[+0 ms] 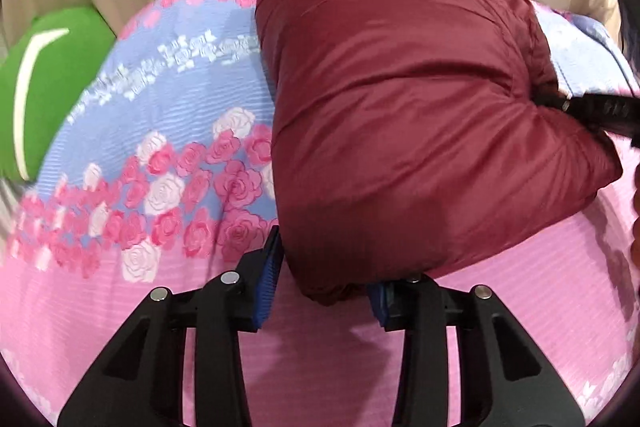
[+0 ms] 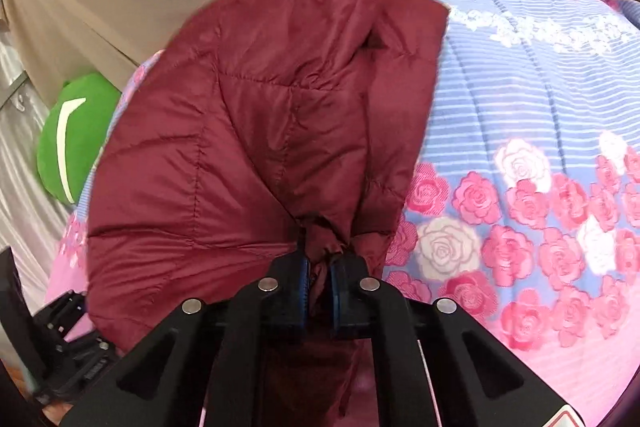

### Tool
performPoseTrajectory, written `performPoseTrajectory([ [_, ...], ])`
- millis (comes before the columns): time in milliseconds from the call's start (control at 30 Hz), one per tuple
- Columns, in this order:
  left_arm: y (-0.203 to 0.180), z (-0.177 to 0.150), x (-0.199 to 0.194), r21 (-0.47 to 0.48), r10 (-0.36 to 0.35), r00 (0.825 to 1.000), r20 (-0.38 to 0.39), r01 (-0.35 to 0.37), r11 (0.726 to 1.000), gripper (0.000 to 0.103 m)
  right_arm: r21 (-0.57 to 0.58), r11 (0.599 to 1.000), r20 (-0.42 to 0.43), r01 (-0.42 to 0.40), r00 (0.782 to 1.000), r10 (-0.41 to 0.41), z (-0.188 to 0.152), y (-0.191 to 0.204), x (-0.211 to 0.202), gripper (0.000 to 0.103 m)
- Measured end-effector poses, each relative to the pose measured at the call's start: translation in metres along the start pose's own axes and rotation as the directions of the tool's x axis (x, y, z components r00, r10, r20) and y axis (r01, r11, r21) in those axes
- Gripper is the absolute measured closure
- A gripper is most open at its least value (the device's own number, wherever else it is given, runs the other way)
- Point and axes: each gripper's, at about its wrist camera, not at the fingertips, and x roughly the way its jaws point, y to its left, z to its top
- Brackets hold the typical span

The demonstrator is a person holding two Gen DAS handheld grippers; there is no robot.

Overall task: Fold large clothes
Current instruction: 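Fold the lifted bundle in half and lower it onto the bedspread, releasing both grippers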

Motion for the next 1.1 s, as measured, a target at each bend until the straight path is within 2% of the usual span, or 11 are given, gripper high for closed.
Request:
performPoseTrajectory([
  [67, 0.005, -0.004, -0.015, -0.014, -0.036, 0.999, -0.002, 0.036, 0.999, 0.066, 0.008, 1.0, 0.034, 0.0, 0.999, 0.0, 0.0, 0.0, -0.021, 0.093],
  [167, 0.016, -0.011, -0.059, -0.047, -0.139, 0.989, 0.042, 0.14, 0.989, 0.066, -0.087, 0.996, 0.109, 0.015, 0.994, -0.005, -0.016, 0.017, -0.066, 0.092],
  [300, 0.014, 0.007, -0.103, -0.065, -0.179, 0.972, 0.154, 0.191, 0.979, 0.063, -0.211, 0.977, 0.082, 0.002, 0.997, 0.015, -0.035, 0.046, -0.075, 0.098],
  [433, -0.007, 0.027, -0.066, -0.06, -0.1, 0.99, 0.1, 0.107, 0.992, 0.063, -0.228, 0.968, -0.029, 0.109, 0.993, -0.119, -0.042, 0.04, -0.03, 0.103],
  [533, -0.02, 0.022, -0.024, -0.043, -0.063, 0.998, 0.024, 0.064, 0.997, 0.06, -0.191, 0.978, -0.057, 0.088, 0.993, -0.101, -0.051, 0.02, -0.015, 0.103],
  [667, -0.035, 0.019, -0.024, -0.018, 0.026, 0.999, 0.044, -0.025, 1.0, 0.061, -0.199, 0.972, -0.061, 0.123, 0.989, -0.138, -0.05, 0.023, -0.019, 0.103],
  [800, -0.033, 0.015, -0.042, -0.072, 0.008, 0.999, 0.044, -0.005, 0.997, 0.061, -0.141, 0.98, -0.011, 0.144, 0.989, -0.146, -0.053, 0.029, -0.049, 0.1],
  [900, -0.039, 0.006, -0.06, -0.079, 0.003, 0.998, 0.058, 0.002, 0.997, 0.052, -0.142, 0.973, 0.041, 0.184, 0.983, -0.18, -0.064, 0.037, -0.078, 0.092],
  [933, -0.042, 0.002, -0.065, -0.079, -0.003, 0.998, 0.061, 0.008, 0.997, 0.044, -0.142, 0.97, 0.045, 0.199, 0.98, -0.195, -0.071, 0.038, -0.085, 0.087],
  [1033, -0.055, -0.015, -0.082, -0.066, 0.0, 0.996, 0.084, 0.006, 0.998, 0.033, -0.128, 0.965, 0.046, 0.227, 0.974, -0.223, -0.091, 0.038, -0.103, 0.073],
  [1100, -0.065, -0.029, -0.093, -0.054, 0.02, 0.994, 0.109, -0.014, 0.998, 0.024, -0.133, 0.957, 0.048, 0.256, 0.966, -0.252, -0.106, 0.039, -0.11, 0.07],
])
